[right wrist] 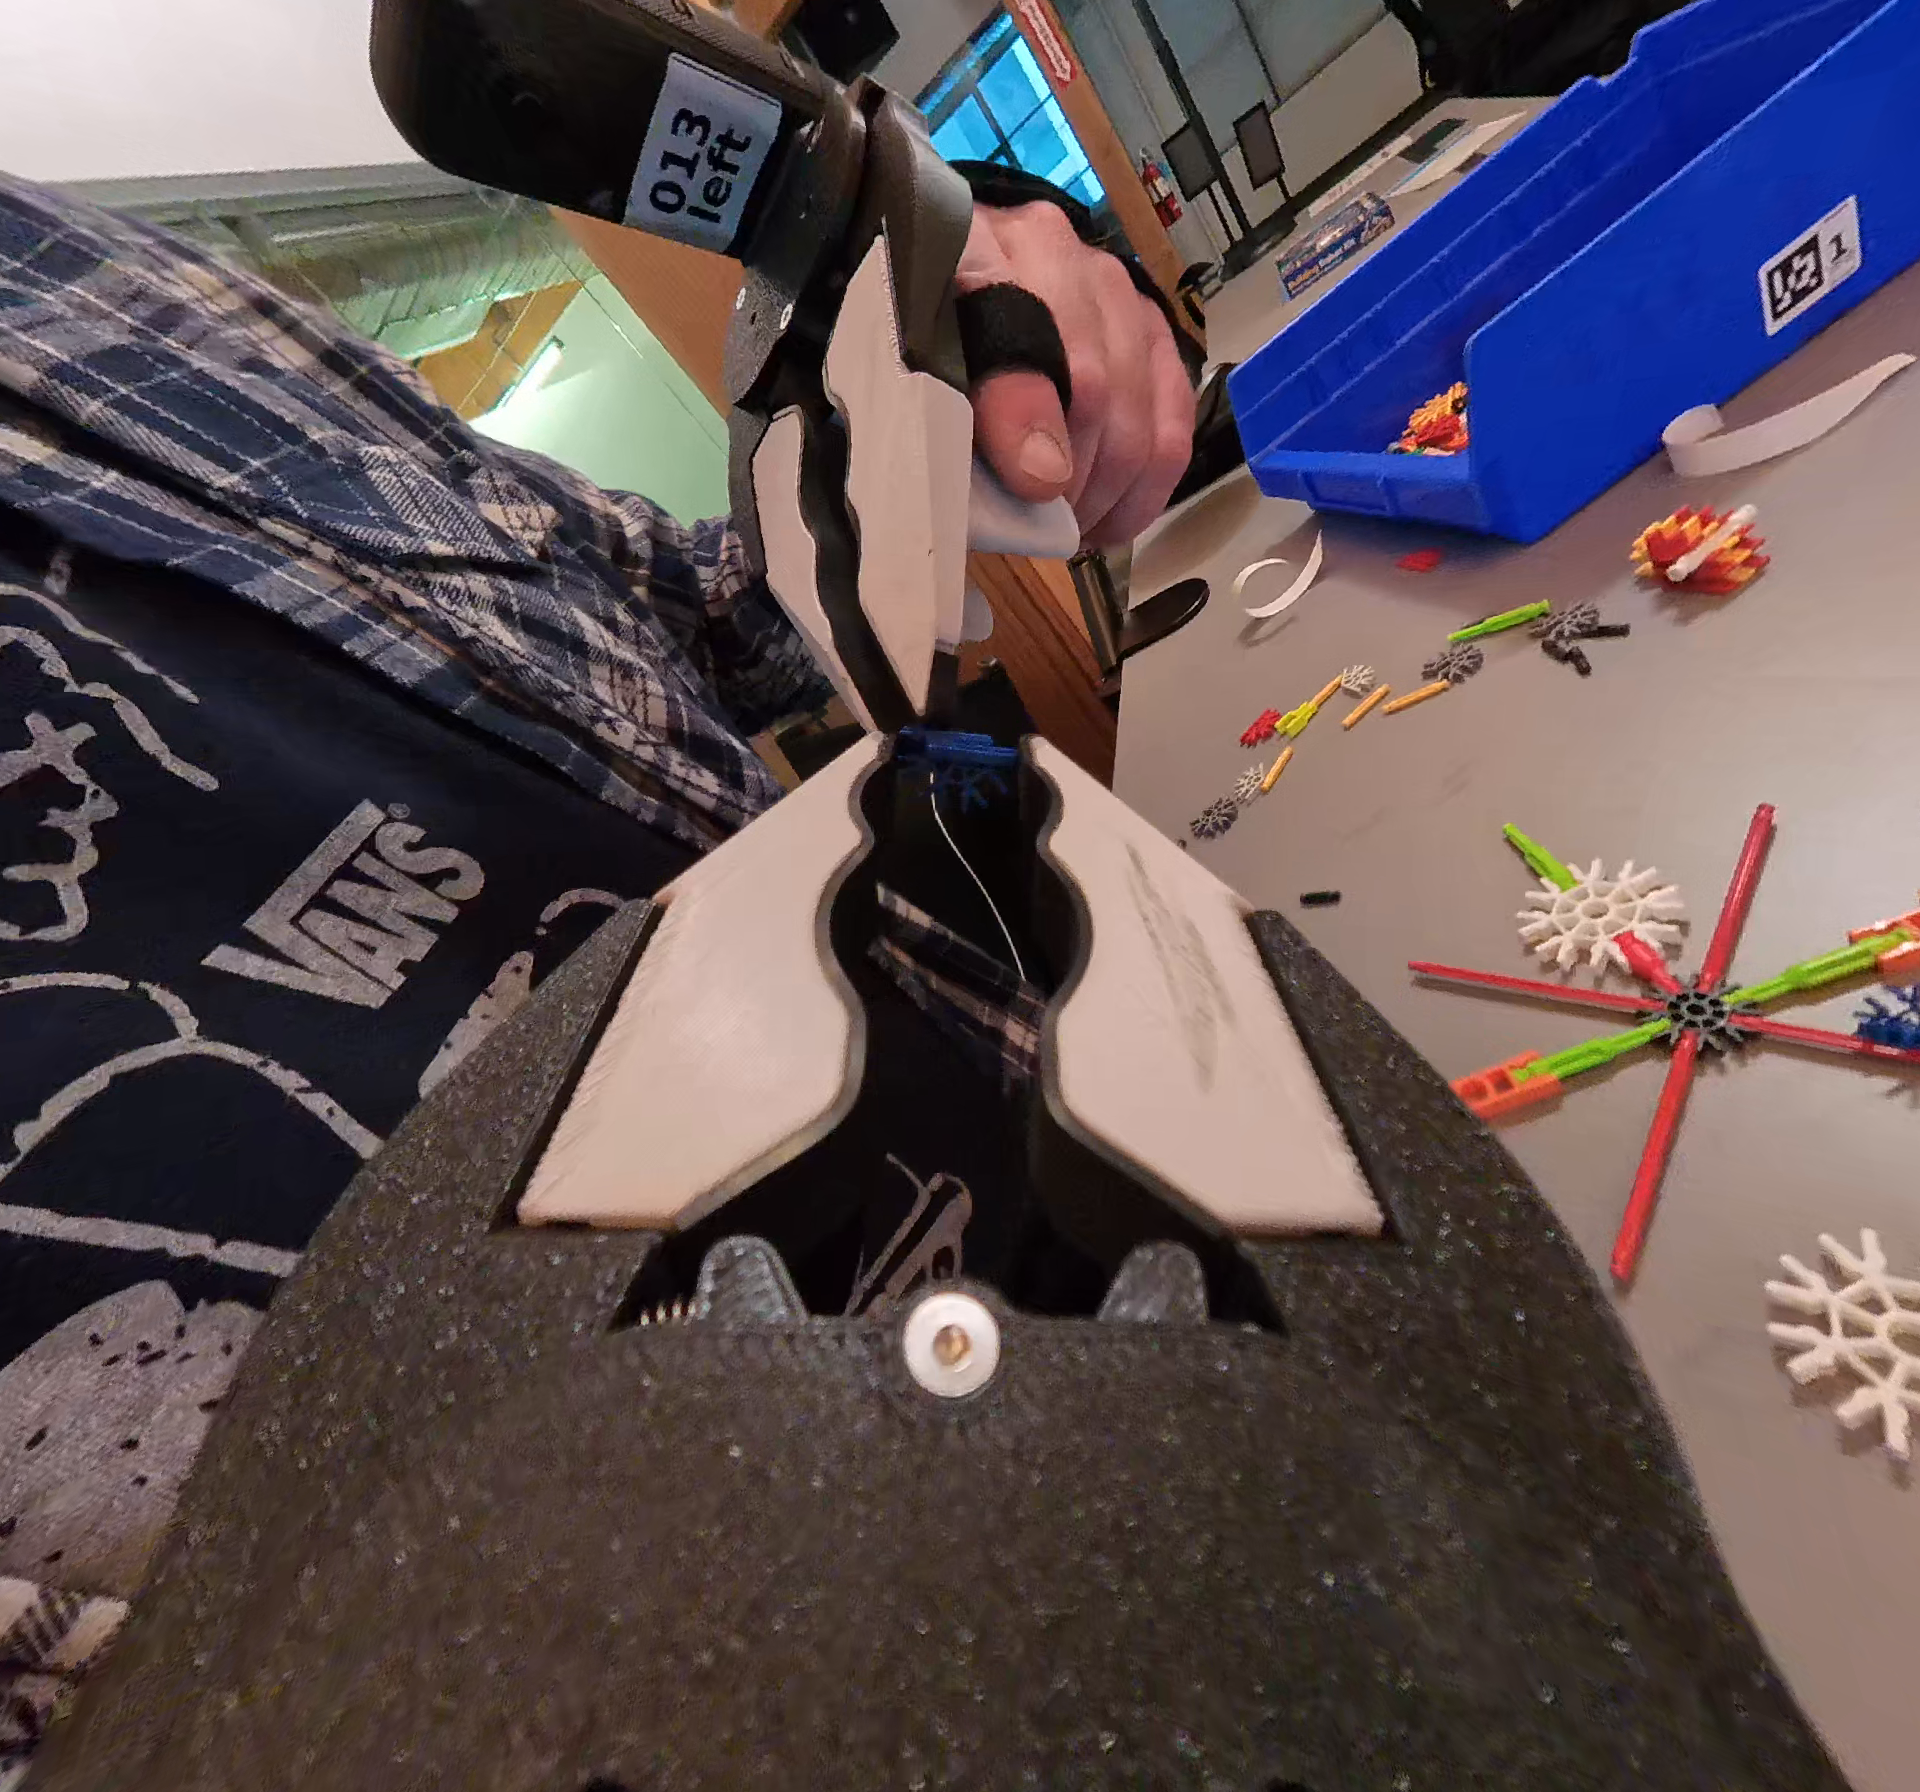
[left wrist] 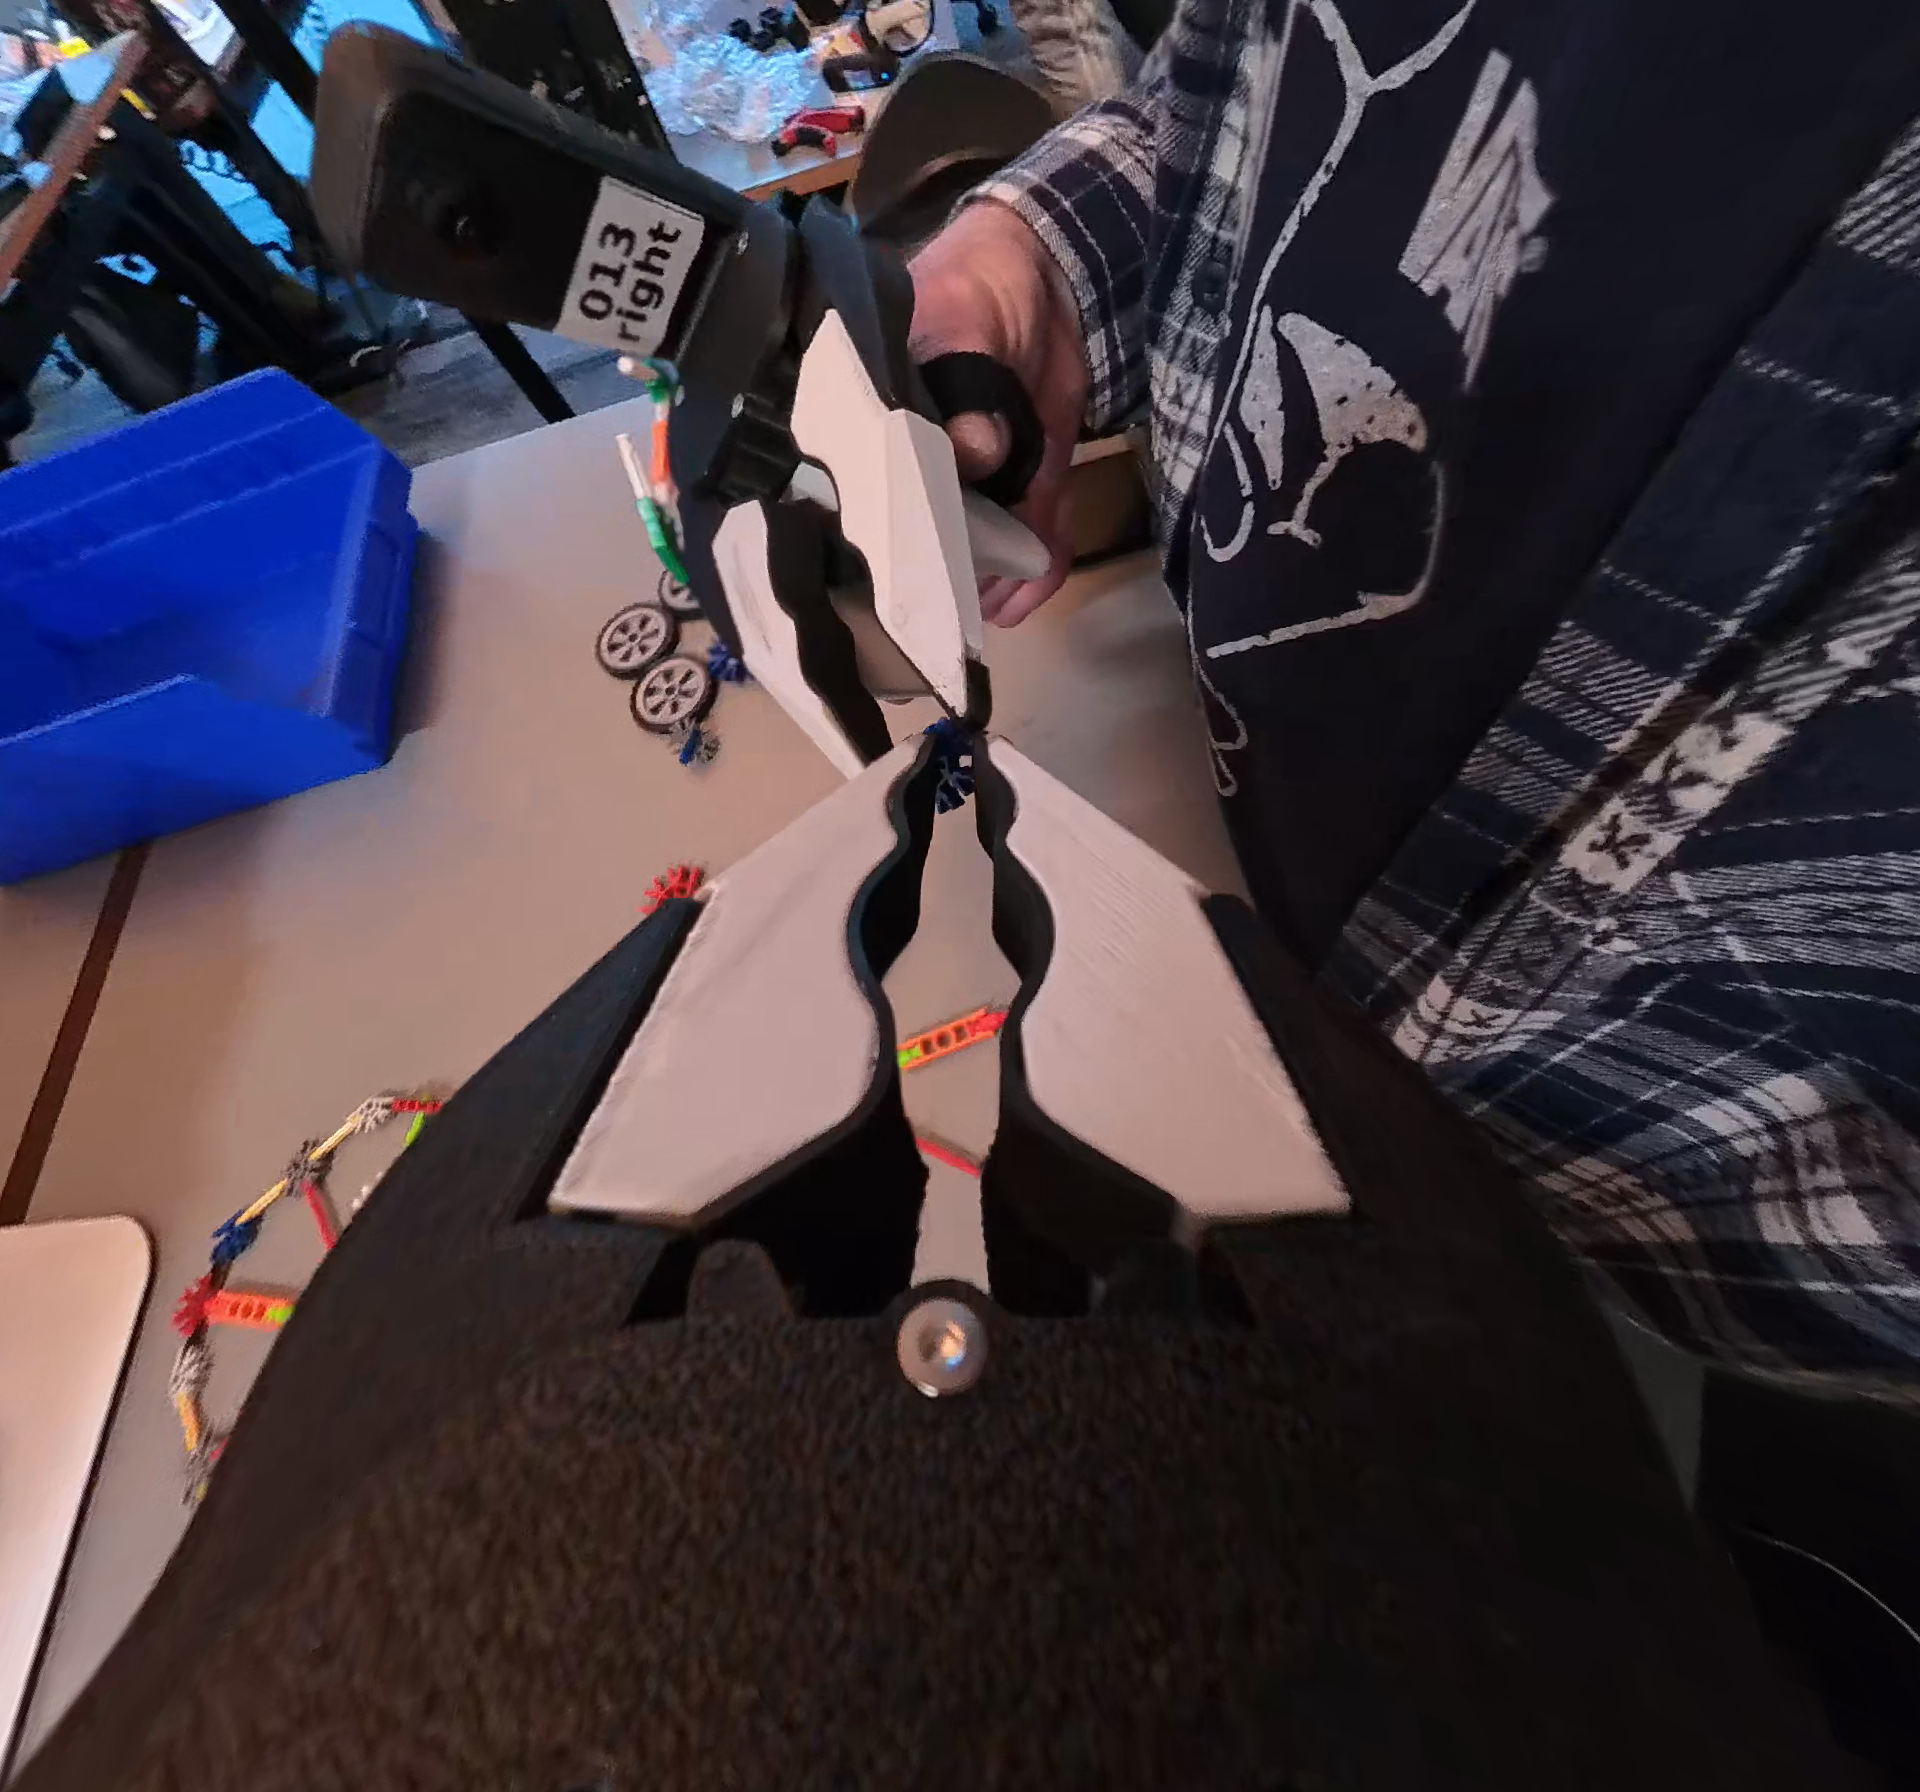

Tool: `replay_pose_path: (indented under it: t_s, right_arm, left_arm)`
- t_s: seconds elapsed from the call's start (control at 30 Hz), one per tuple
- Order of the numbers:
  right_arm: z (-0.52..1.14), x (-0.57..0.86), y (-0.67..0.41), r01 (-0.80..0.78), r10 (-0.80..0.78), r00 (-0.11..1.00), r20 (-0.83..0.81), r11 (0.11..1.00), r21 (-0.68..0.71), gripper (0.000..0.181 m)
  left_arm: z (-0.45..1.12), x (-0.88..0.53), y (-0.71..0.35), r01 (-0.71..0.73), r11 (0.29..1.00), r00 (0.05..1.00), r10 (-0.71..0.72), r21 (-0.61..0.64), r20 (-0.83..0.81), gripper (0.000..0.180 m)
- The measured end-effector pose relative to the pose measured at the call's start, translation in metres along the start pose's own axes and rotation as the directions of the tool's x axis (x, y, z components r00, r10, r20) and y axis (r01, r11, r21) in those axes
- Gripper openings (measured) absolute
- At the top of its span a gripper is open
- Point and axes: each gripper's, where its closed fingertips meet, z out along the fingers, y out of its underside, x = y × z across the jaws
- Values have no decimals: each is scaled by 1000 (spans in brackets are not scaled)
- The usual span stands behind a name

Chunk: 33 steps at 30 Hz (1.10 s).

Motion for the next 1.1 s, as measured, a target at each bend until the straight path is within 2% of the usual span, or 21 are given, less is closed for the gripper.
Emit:
replay_pose_path:
  t_s: [0.3,0.53,0.8,1.1]
  right_arm:
    - [-34,-7,7,-33,45,992,-116,994,102,21]
    - [-58,-11,6,-15,62,972,-228,979,202,21]
    - [-66,-10,3,17,60,953,-299,969,248,21]
    - [-46,-3,-1,-2,51,971,-233,979,206,21]
  left_arm:
    - [31,2,-18,-28,995,986,43,94,-159,0]
    - [49,-4,-31,-35,987,974,70,159,-216,0]
    - [54,-10,-34,-6,981,980,44,194,-193,0]
    - [37,-11,-22,42,984,996,-28,171,-84,0]
